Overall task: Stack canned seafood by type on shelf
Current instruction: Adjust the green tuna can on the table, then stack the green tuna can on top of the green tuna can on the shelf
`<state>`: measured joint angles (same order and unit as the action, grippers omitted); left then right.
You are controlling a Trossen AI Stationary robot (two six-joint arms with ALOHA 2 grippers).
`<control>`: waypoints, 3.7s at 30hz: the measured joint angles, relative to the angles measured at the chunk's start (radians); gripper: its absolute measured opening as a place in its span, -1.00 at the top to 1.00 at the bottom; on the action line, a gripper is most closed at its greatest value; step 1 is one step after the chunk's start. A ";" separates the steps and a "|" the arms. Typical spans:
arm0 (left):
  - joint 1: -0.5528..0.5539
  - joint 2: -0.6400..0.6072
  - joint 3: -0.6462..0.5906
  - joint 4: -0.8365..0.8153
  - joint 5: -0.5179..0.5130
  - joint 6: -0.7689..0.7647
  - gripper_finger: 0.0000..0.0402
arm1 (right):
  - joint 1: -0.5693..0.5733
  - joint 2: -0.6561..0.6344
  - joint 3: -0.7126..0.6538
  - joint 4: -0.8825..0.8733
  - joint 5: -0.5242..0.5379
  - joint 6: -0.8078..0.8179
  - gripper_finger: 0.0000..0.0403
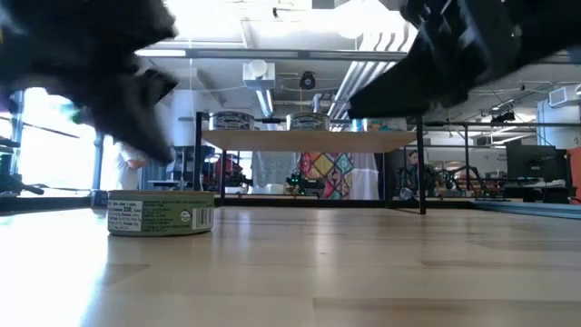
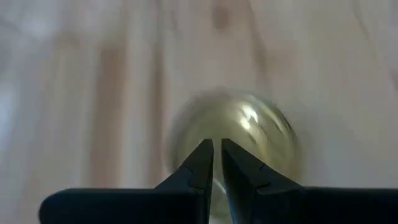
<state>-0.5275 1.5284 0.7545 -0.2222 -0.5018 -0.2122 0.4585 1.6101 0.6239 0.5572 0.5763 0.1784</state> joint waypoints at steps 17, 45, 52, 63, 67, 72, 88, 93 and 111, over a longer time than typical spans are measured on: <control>-0.004 -0.004 -0.135 0.066 -0.248 -0.293 0.88 | -0.104 0.202 0.011 0.186 0.008 -0.047 -0.11; 0.159 0.032 -0.324 0.460 0.025 -0.266 1.00 | -0.419 0.486 0.429 -0.146 -0.374 -0.006 0.54; 0.230 0.027 -0.324 0.494 -0.132 -0.246 1.00 | -0.356 0.418 0.525 -0.521 -0.413 -0.019 0.81; 0.175 -0.003 -0.323 0.354 -0.072 -0.335 1.00 | -0.171 0.132 0.165 -0.320 -0.132 0.067 0.92; 0.137 0.008 -0.322 0.386 0.077 -0.317 1.00 | -0.238 0.166 0.053 -0.084 -0.166 0.133 0.92; 0.155 0.045 -0.323 0.465 0.068 -0.271 1.00 | -0.313 0.262 0.074 0.039 -0.218 0.129 0.92; 0.325 0.122 -0.306 0.700 -0.032 -0.071 1.00 | -0.299 0.308 0.375 -0.423 -0.372 0.030 0.92; 0.311 0.082 -0.288 0.602 -0.116 -0.058 1.00 | -0.202 0.220 0.331 -0.455 -0.365 -0.022 0.92; -0.012 -0.113 -0.074 -0.298 0.117 -0.497 1.00 | -0.197 0.261 0.085 0.053 -0.109 0.170 0.92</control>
<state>-0.5398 1.4157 0.6802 -0.5204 -0.3848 -0.7091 0.2611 1.8706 0.7090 0.6104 0.4677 0.3481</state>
